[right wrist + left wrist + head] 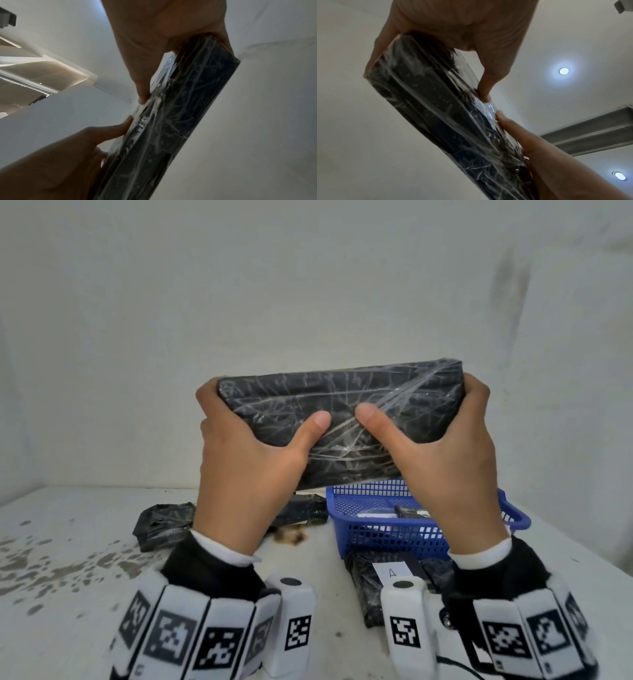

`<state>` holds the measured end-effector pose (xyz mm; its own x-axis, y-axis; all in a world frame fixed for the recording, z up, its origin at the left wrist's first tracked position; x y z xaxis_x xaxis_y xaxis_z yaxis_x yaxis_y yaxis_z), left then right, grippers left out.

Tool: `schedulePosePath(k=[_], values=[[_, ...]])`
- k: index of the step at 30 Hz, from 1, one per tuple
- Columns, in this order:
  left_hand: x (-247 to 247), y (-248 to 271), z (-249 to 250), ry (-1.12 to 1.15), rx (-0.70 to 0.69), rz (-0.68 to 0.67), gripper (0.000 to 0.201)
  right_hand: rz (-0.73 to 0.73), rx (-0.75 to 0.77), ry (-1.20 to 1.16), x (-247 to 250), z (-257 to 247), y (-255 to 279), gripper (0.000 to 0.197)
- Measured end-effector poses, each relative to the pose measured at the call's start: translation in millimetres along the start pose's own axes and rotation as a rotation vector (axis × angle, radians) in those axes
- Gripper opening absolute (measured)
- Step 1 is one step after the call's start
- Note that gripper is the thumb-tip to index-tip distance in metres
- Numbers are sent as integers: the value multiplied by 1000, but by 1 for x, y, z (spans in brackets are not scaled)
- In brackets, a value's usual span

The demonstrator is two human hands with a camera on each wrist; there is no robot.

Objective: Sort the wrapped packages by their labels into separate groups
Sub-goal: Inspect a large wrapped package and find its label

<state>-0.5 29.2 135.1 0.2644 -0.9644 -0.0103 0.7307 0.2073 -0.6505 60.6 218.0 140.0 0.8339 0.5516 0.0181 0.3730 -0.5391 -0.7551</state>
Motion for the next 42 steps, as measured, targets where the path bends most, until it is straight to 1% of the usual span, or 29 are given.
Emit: schedulePosePath(k=[4, 6, 8, 11, 12, 13, 17, 22, 24, 26, 31, 33, 37, 41, 42], values=[[2, -3, -2, 22, 1, 18, 71, -13, -32, -57, 0, 1, -2, 69], [3, -4, -4, 14, 2, 23, 73, -28, -44, -53, 0, 2, -3, 63], [3, -5, -5, 6, 12, 22, 80, -33, -50, -51, 0, 2, -3, 64], [3, -5, -4, -5, 31, 29, 81, -34, -55, -38, 1, 3, -5, 79], [3, -6, -4, 6, 42, 33, 78, -39, -53, -36, 2, 3, -5, 82], [4, -7, -5, 25, 55, 37, 74, -38, -47, -40, 3, 3, -6, 82], [5, -10, -10, 75, 99, 52, 59, -26, -42, -77, 7, 1, -10, 63], [9, -12, -6, 110, 110, 68, 35, -1, -44, -147, 12, 1, -14, 49], [12, -13, -4, 106, 112, 69, 31, 14, -37, -154, 14, 2, -16, 43], [13, -13, -4, 115, 119, 68, 30, 10, -40, -150, 14, 3, -16, 40], [13, -12, -3, 94, 119, 53, 35, 18, -42, -84, 14, 2, -14, 38], [12, -11, 0, 93, 113, 49, 39, 18, -52, -41, 12, 2, -12, 43], [10, -7, 0, 2, 87, 57, 65, 26, -56, 16, 10, 1, -7, 54], [8, -5, 1, -72, 86, 37, 90, 4, -74, 108, 8, -3, -3, 77], [8, -5, 1, -83, 93, 28, 94, -3, -75, 127, 7, -3, -2, 81]])
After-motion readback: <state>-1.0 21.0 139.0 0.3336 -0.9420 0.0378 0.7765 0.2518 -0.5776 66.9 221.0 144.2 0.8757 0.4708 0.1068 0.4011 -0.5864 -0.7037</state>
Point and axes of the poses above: each hand's wrist, its own y-axis away from the middle knuckle, its own x-axis out of the back of the hand, z = x × y, the point moved 4 cm from there along -y, towards the middle knuckle, and after that the axes turned 7 degrees about z, right-handed, at the moved point
